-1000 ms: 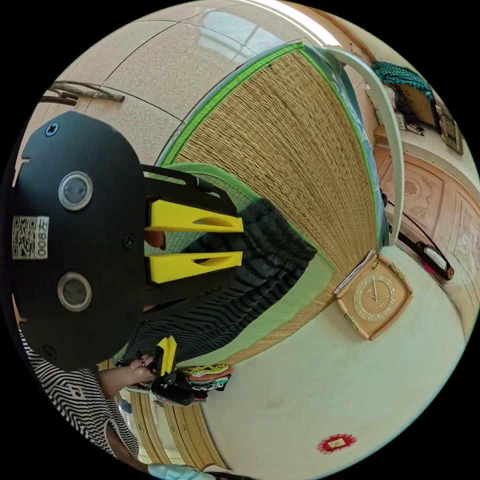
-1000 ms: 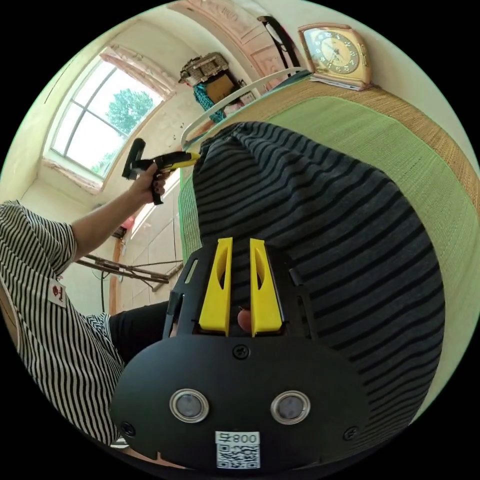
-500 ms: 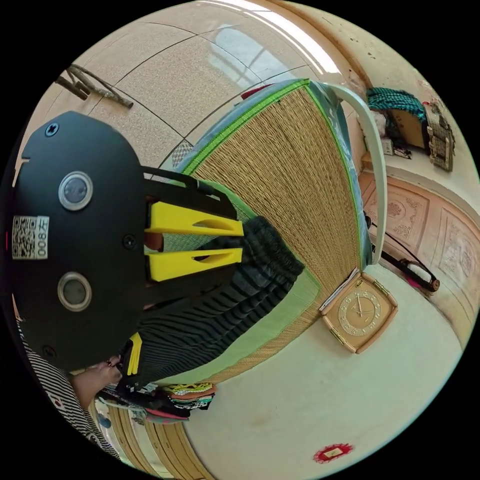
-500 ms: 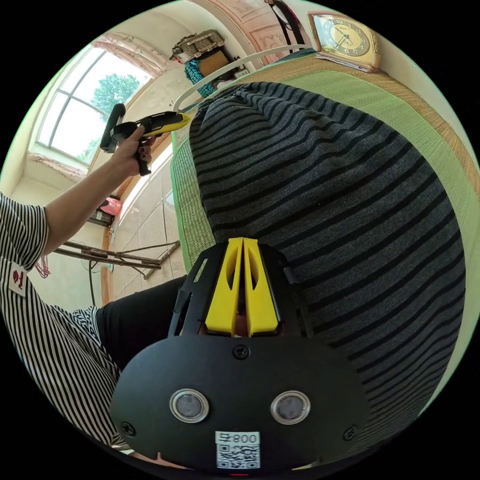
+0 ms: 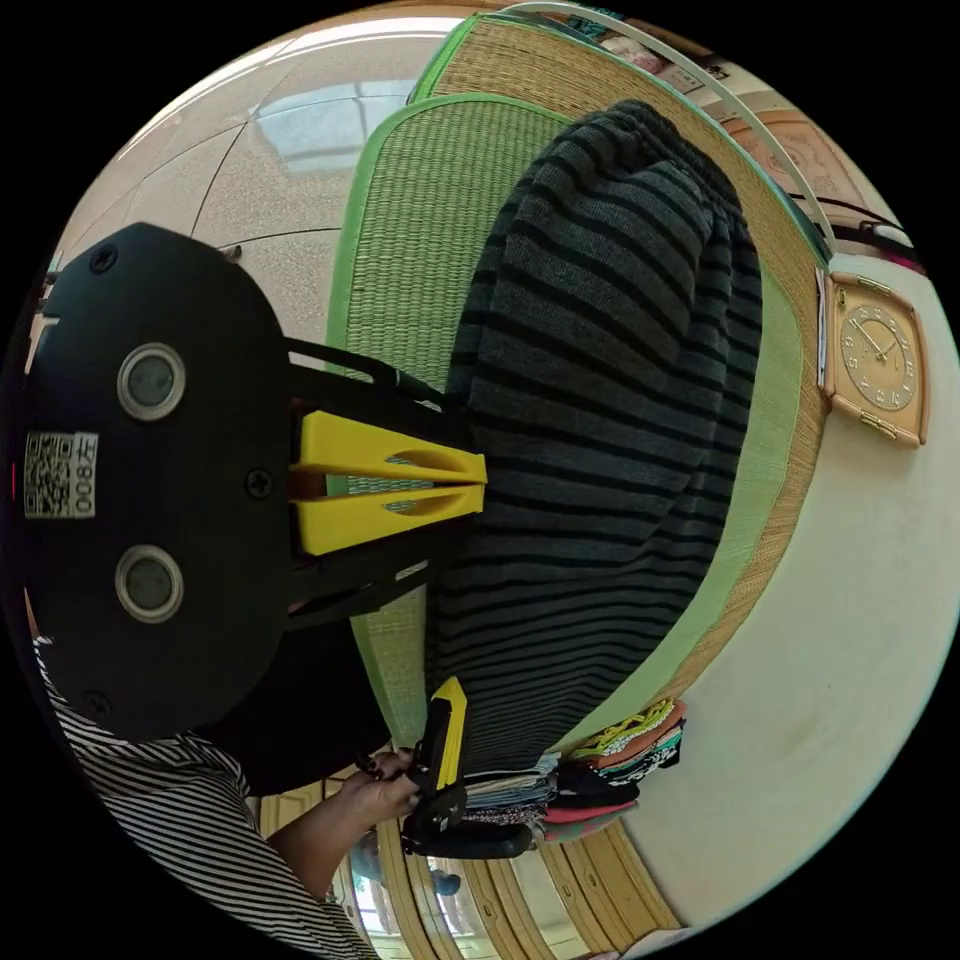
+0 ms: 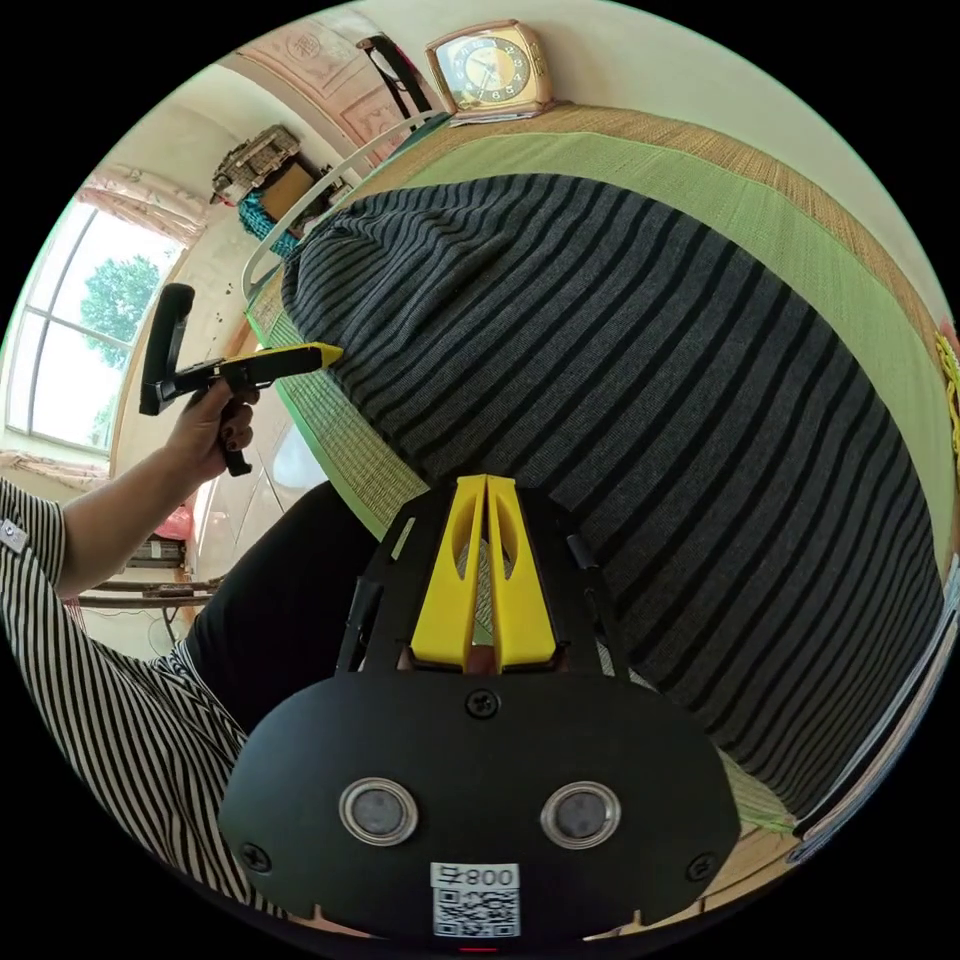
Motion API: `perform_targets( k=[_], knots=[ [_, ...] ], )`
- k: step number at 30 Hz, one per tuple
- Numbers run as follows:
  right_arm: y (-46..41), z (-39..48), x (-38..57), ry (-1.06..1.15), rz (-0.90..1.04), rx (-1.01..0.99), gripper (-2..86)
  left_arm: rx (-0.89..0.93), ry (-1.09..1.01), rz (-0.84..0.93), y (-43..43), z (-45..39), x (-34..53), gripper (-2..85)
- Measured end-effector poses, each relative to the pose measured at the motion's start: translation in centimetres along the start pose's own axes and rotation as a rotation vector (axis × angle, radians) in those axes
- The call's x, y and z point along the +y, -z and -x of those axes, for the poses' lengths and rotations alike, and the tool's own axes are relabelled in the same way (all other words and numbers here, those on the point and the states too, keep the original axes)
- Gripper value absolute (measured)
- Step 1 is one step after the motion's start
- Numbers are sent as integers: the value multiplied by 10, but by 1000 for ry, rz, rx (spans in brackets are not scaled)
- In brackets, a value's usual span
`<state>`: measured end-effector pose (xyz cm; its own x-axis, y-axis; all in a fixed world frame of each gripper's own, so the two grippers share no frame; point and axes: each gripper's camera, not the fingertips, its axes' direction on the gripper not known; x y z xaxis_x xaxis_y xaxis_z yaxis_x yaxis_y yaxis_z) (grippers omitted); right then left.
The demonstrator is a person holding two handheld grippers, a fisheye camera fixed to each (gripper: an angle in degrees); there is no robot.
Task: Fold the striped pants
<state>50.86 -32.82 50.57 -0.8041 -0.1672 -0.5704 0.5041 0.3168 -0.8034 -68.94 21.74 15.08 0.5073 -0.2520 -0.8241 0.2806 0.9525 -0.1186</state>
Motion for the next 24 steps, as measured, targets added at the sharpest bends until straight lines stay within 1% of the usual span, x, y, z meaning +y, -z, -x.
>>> perform_targets(
  k=[1, 3, 6, 10, 14, 16, 19, 20, 22, 24],
  knots=[
    [0, 1, -2, 2, 4, 6, 1, 11, 21, 5, -7, 5, -1, 1],
    [2, 7, -4, 28, -7, 39, 1, -2, -2, -18, -16, 2, -3, 1],
    [-9, 0, -3, 13, 1, 8, 1, 41, -75, -81, -36, -7, -18, 1],
    [-24, -4, -1, 17, 6, 5, 1, 64, -151, -155, -90, -24, -80, 1],
    [-40, 8, 2, 71, 14, 88, 1, -20, -188, -121, -168, -39, -153, 1],
    [-46, 10, 3, 86, 8, 113, 1, -59, -209, -89, -205, -39, -172, 1],
    [-56, 7, 8, 94, -22, 114, 1, -151, -261, 100, -281, -30, -179, 2],
    [-58, 4, 9, 85, -34, 100, 1, -139, -264, 9, -288, -24, -173, 1],
    [-59, -1, 9, 74, -37, 70, 1, -94, -231, 24, -306, -14, -172, 1],
    [-49, -11, 9, 38, -88, 14, 1, -74, -239, -22, -314, -9, -165, 0]
  ],
)
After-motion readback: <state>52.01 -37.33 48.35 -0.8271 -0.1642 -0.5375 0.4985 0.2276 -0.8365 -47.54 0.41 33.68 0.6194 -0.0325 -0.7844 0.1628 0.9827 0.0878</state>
